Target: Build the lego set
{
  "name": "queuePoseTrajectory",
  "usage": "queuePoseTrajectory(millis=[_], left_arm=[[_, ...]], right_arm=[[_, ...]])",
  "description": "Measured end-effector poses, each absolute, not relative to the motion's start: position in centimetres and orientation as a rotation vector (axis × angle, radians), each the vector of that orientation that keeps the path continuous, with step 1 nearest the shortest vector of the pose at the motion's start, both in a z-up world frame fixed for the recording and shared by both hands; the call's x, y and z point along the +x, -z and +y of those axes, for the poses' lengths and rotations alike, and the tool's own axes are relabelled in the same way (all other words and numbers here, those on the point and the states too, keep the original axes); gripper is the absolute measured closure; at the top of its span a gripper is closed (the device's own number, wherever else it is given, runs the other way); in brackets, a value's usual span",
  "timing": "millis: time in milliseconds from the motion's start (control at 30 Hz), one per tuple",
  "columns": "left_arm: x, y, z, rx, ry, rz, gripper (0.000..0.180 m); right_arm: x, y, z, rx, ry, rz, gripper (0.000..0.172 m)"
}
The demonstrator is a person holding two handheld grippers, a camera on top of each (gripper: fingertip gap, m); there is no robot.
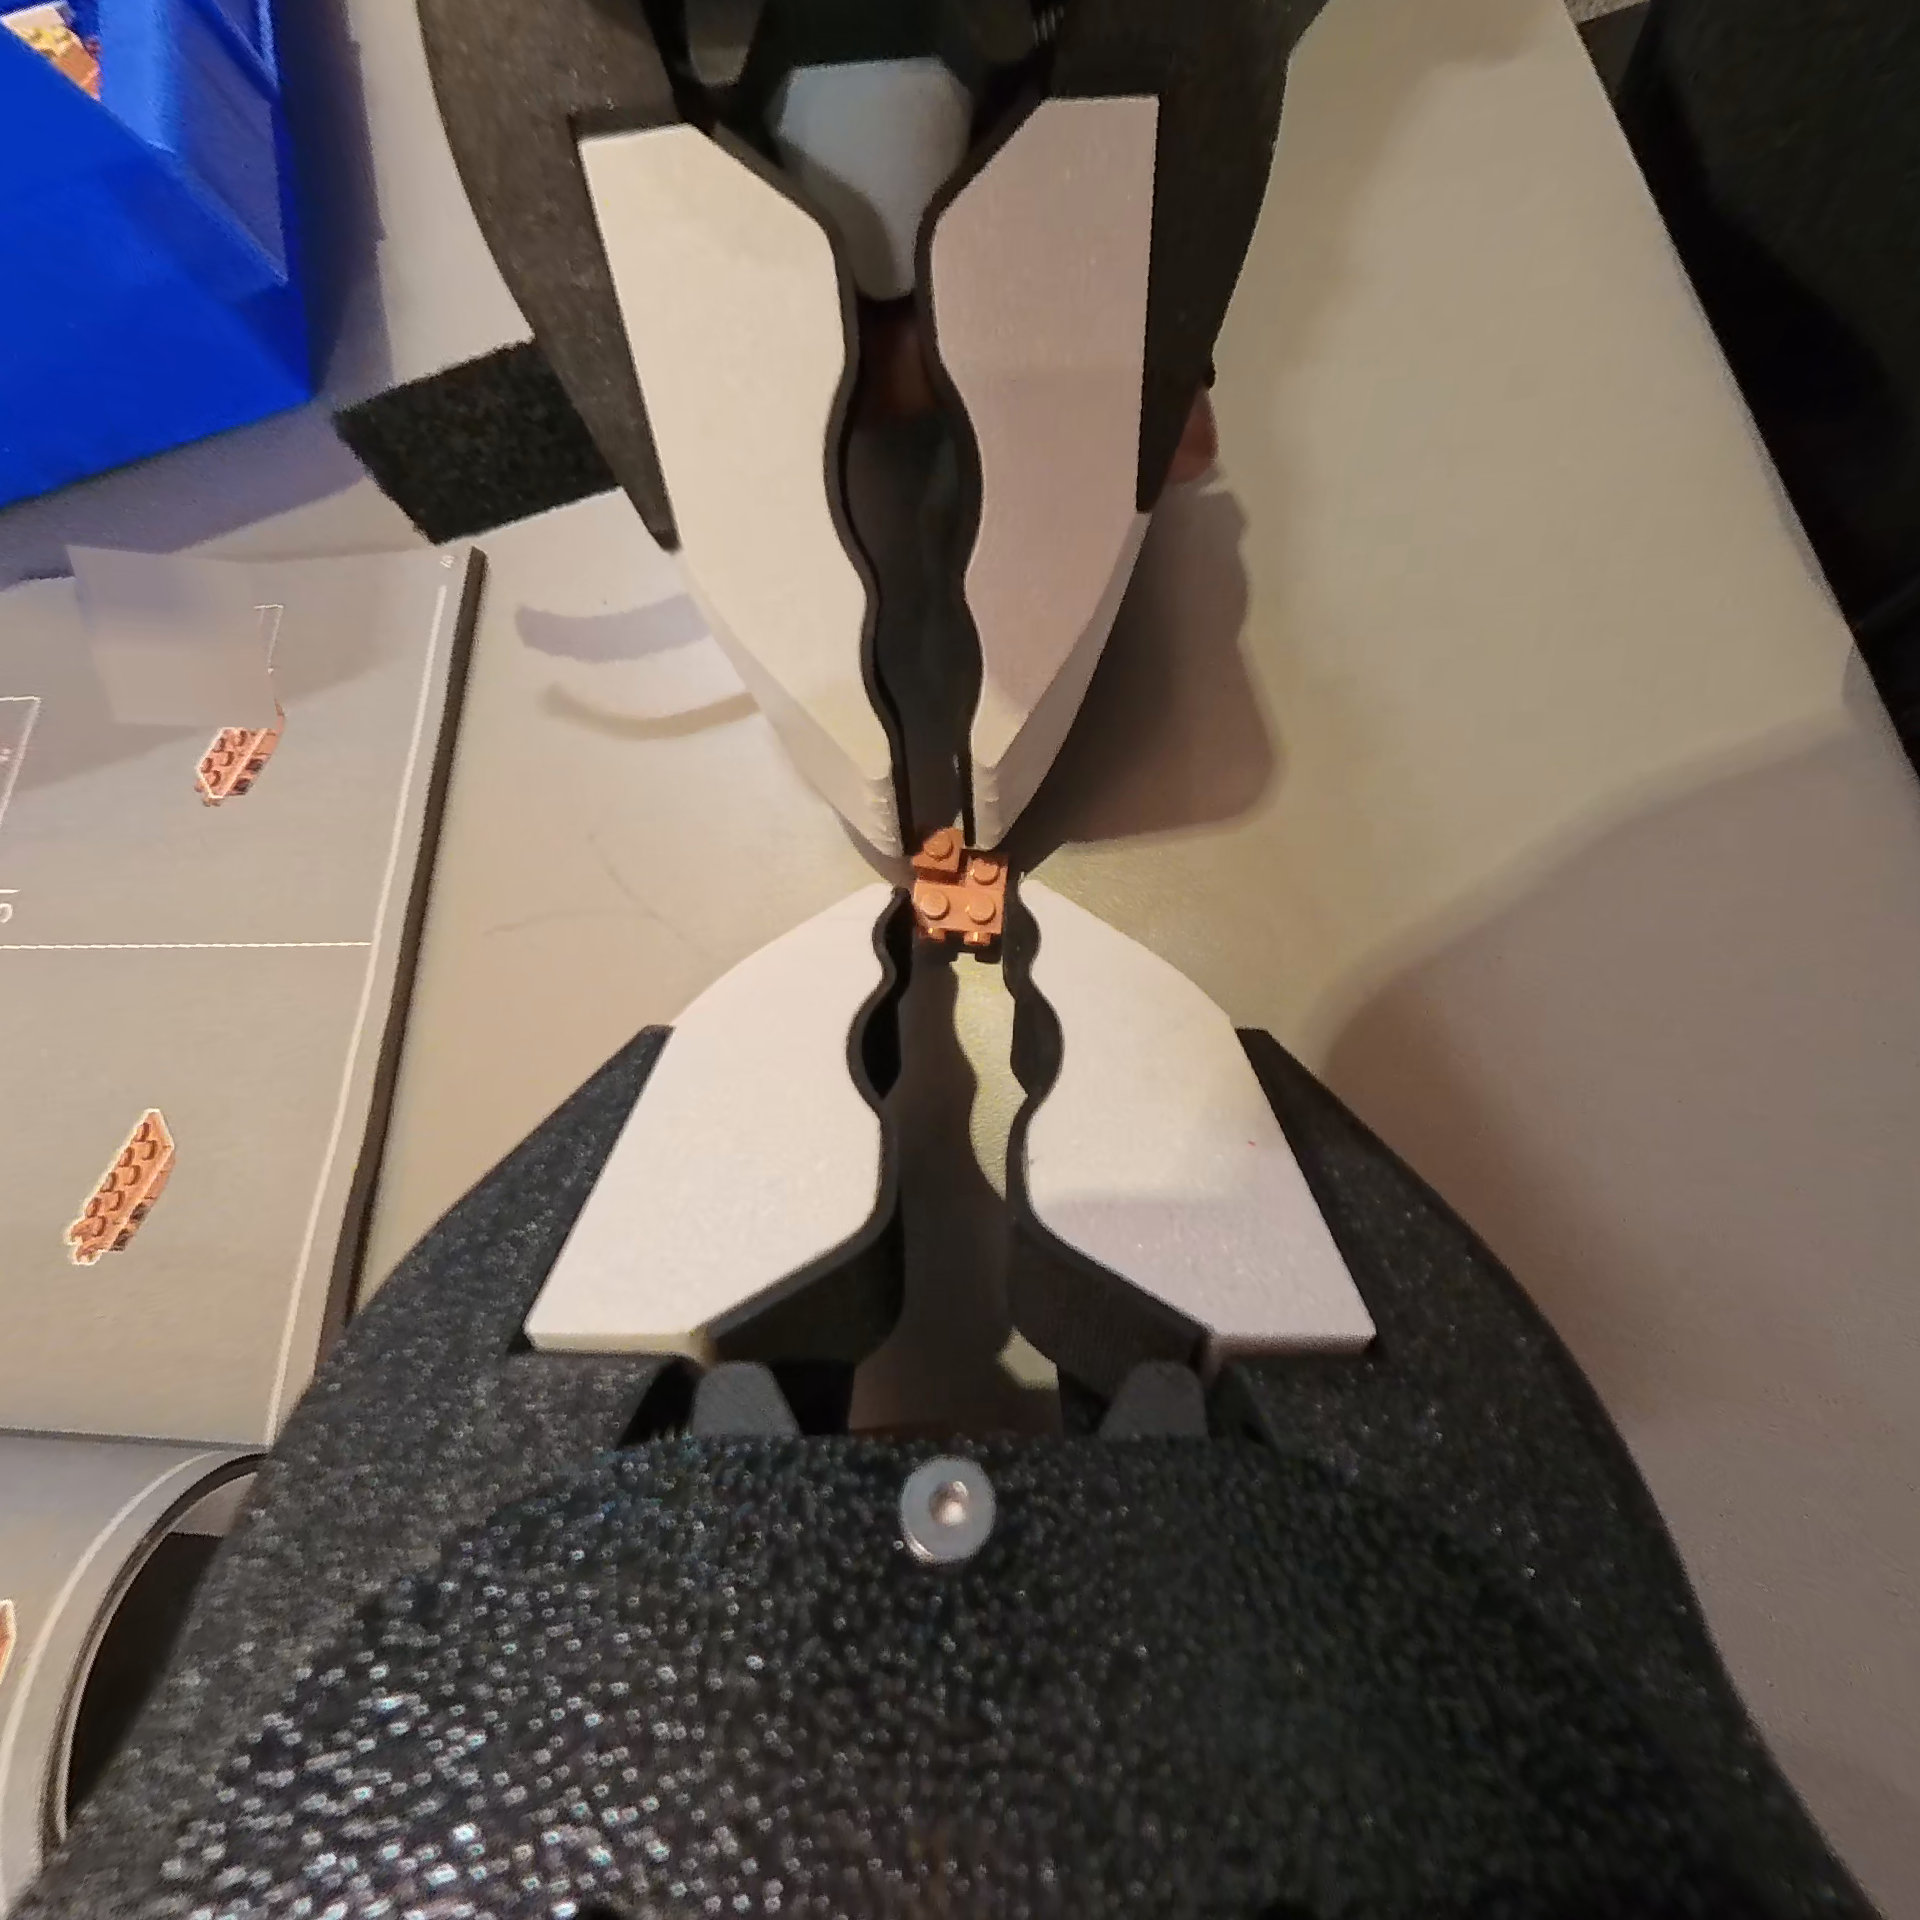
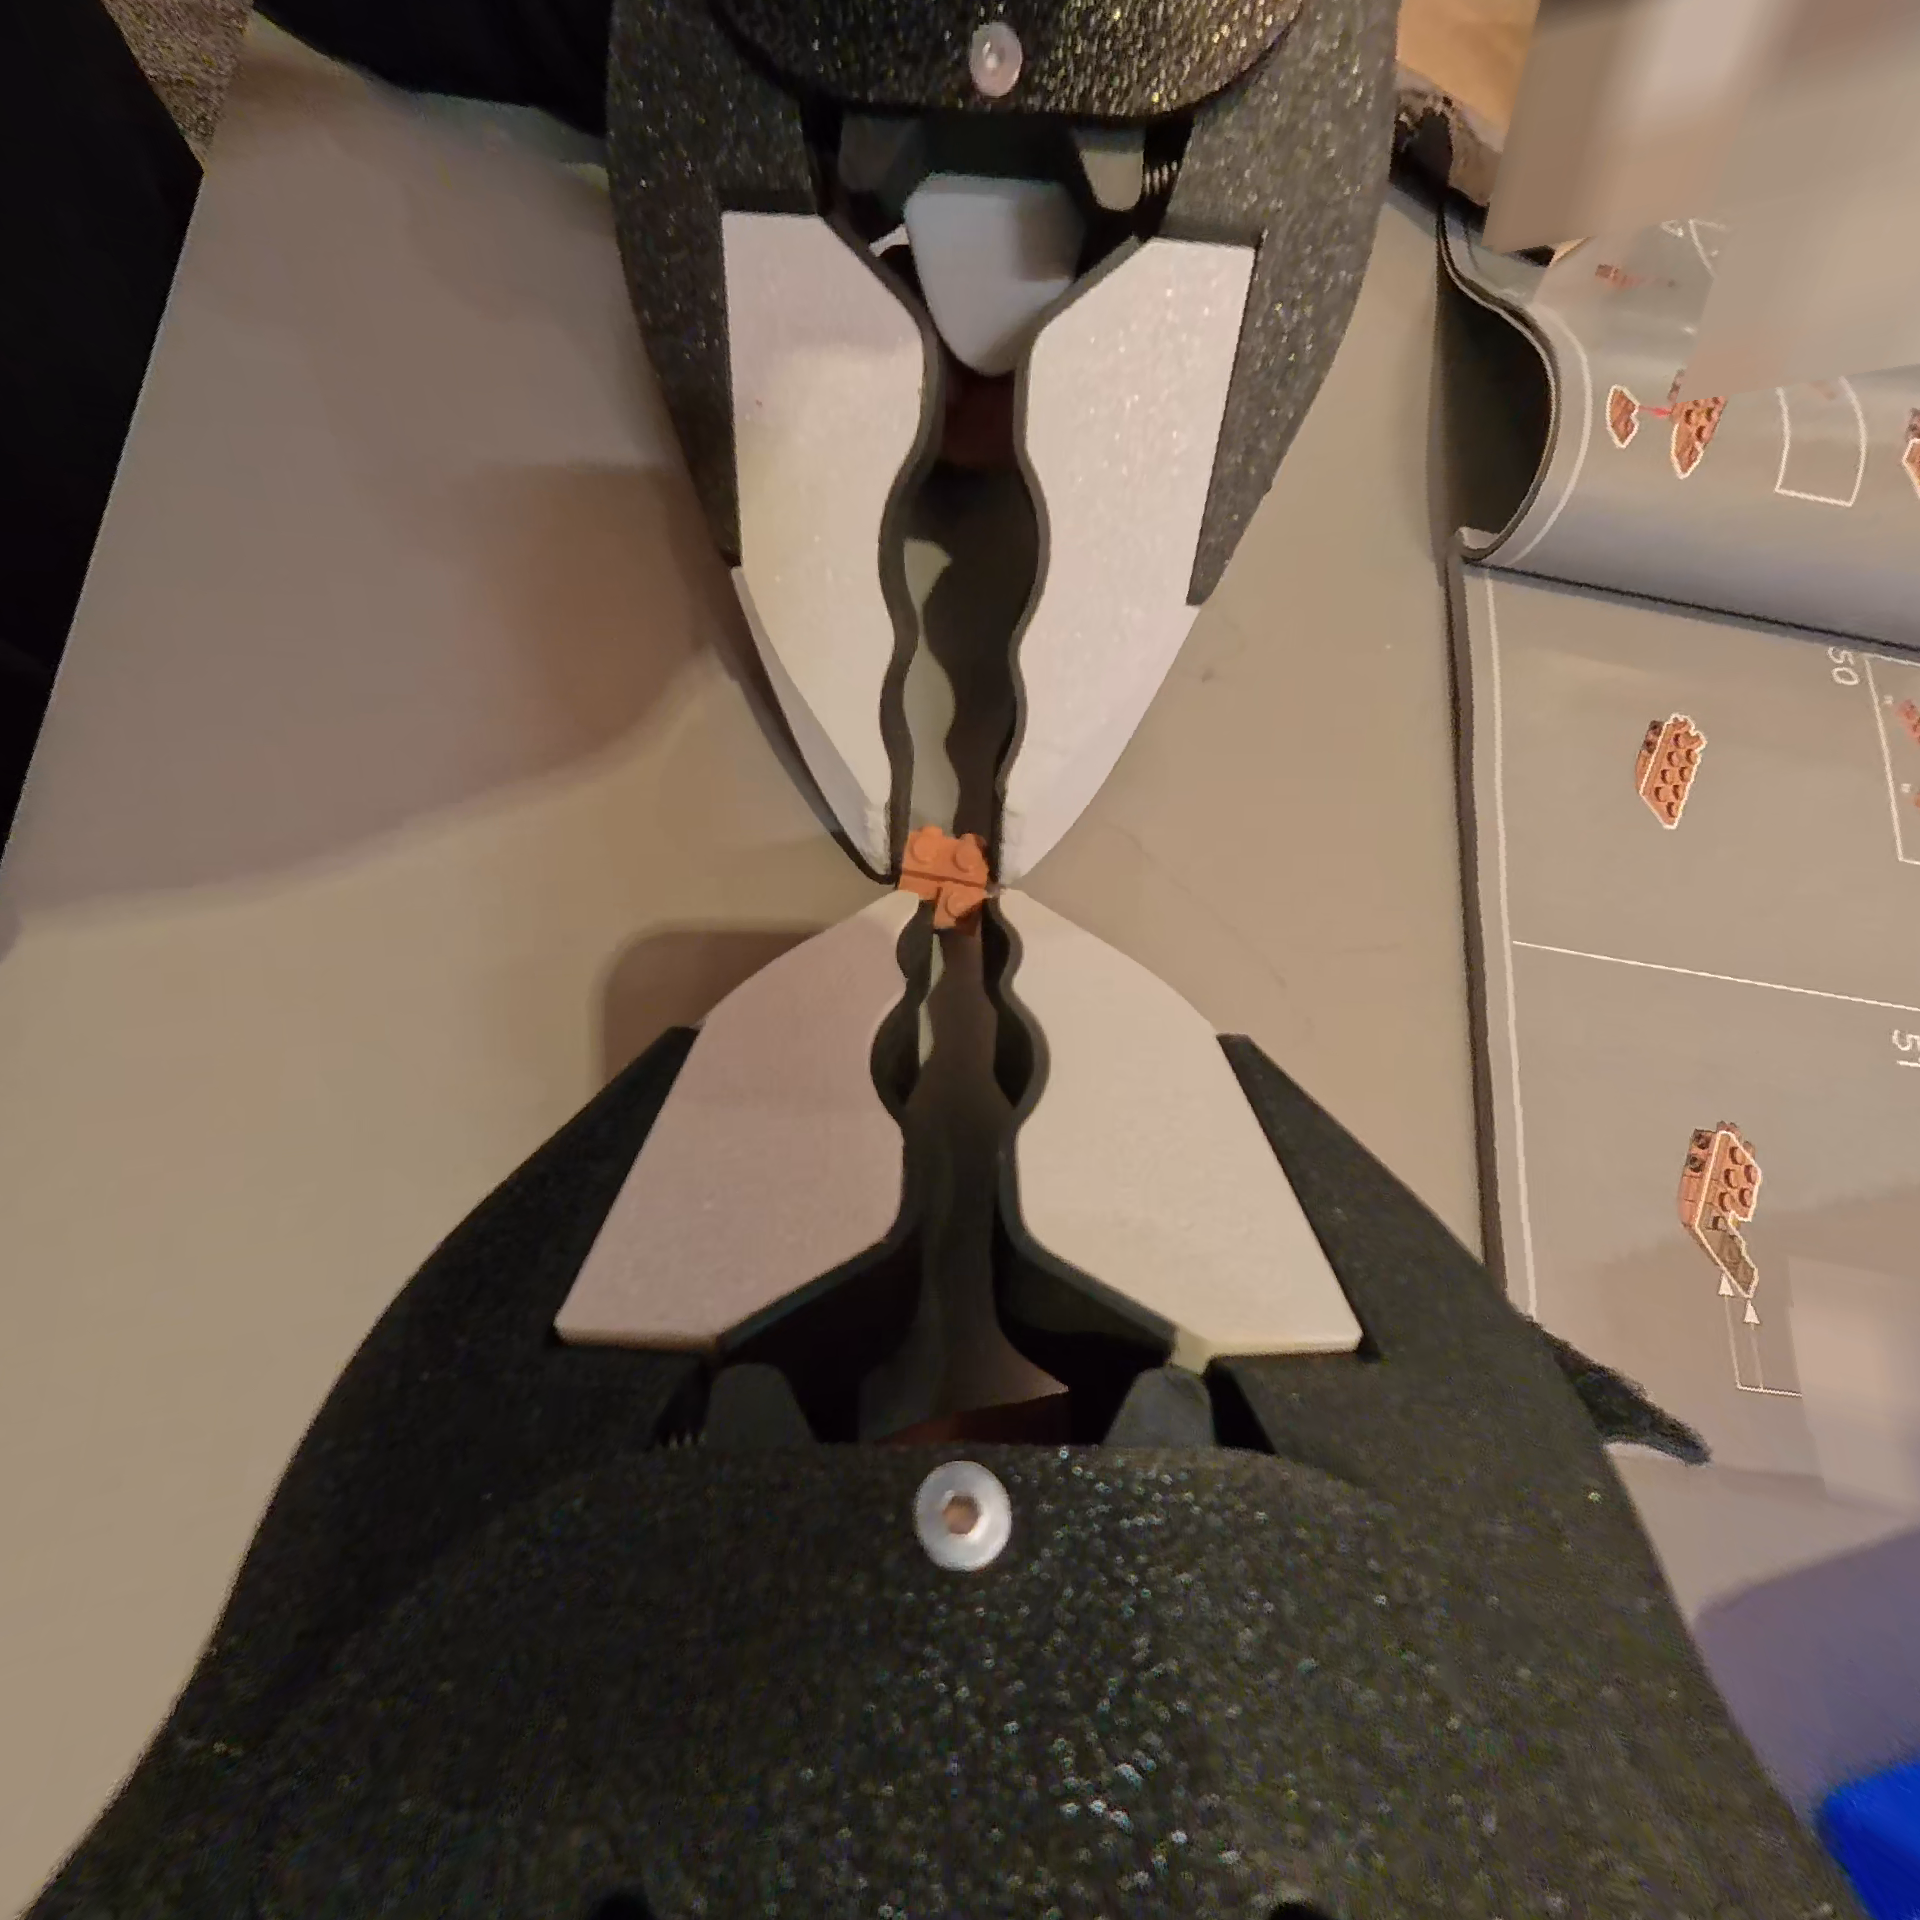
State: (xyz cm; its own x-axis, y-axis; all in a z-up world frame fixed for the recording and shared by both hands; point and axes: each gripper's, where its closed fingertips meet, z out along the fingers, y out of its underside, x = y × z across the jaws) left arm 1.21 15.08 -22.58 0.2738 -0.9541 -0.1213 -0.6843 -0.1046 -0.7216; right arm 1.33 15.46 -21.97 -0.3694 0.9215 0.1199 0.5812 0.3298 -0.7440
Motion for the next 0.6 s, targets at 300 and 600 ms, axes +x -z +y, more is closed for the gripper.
queuePoseTrajectory(millis=[300,600], left_arm=[[1.23,22.59,15.08,-1.858,0.503,1.481,0.164],[1.15,22.36,15.24,-1.862,0.527,1.453,0.164]], right_arm=[[1.25,21.98,15.35,-1.31,-0.83,-2.063,0.162],[1.18,21.73,15.43,-1.278,-0.824,-2.048,0.156]])
